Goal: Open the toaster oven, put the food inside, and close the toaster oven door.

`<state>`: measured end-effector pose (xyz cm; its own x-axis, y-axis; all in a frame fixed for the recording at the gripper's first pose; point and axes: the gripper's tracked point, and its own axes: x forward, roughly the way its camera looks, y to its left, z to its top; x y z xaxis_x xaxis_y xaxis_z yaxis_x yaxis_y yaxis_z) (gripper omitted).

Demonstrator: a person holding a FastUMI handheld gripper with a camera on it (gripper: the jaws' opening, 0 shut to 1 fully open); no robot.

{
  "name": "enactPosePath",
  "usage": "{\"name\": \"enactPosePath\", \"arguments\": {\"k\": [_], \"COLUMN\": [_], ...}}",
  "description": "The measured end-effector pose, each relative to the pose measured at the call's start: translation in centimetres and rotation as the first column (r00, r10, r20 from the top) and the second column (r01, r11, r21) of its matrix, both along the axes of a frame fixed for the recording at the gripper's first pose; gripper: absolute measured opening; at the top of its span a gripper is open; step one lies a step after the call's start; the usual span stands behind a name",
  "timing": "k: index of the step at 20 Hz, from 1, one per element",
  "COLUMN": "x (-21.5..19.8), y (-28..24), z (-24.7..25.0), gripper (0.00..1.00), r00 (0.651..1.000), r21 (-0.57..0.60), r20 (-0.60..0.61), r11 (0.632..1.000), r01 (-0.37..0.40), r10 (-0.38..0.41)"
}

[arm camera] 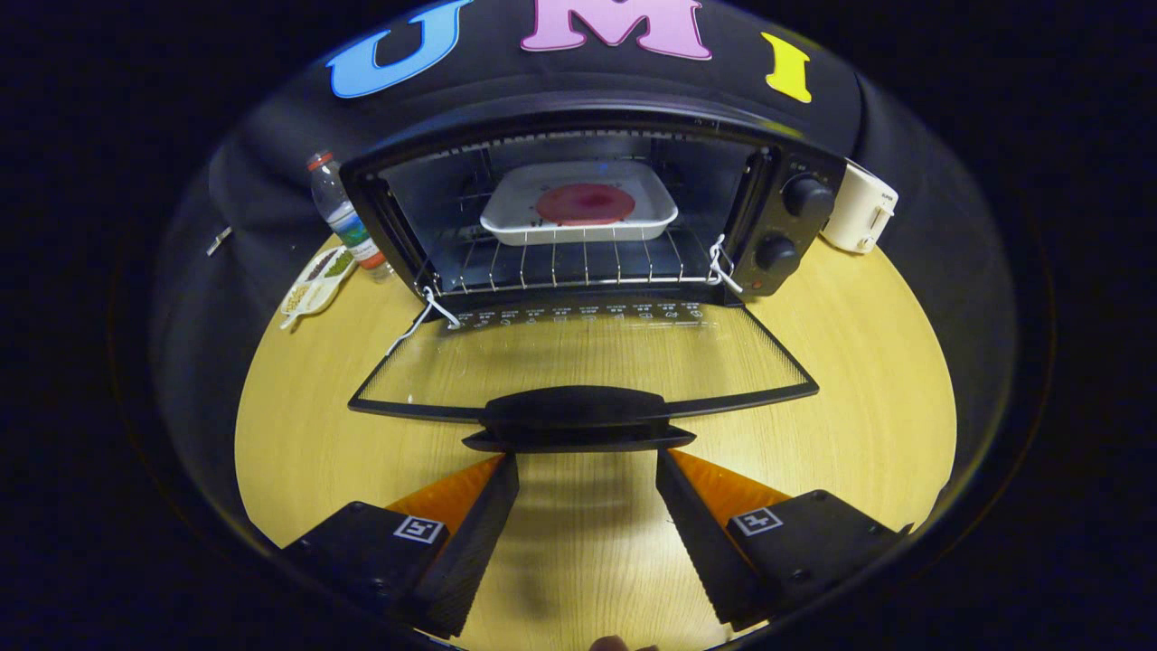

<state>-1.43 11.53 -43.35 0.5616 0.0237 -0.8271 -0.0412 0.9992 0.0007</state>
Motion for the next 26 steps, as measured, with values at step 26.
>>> {"name": "enactPosePath", "arguments": {"k": [26], "x": [2.6], "y": [-4.2], "z": [23.1], "gripper": [0.99], "r00": [0.816], "r21": [0.014], "r20": [0.578], "r11": [1.0], "r01": [0.009], "r10": [-0.015]}}
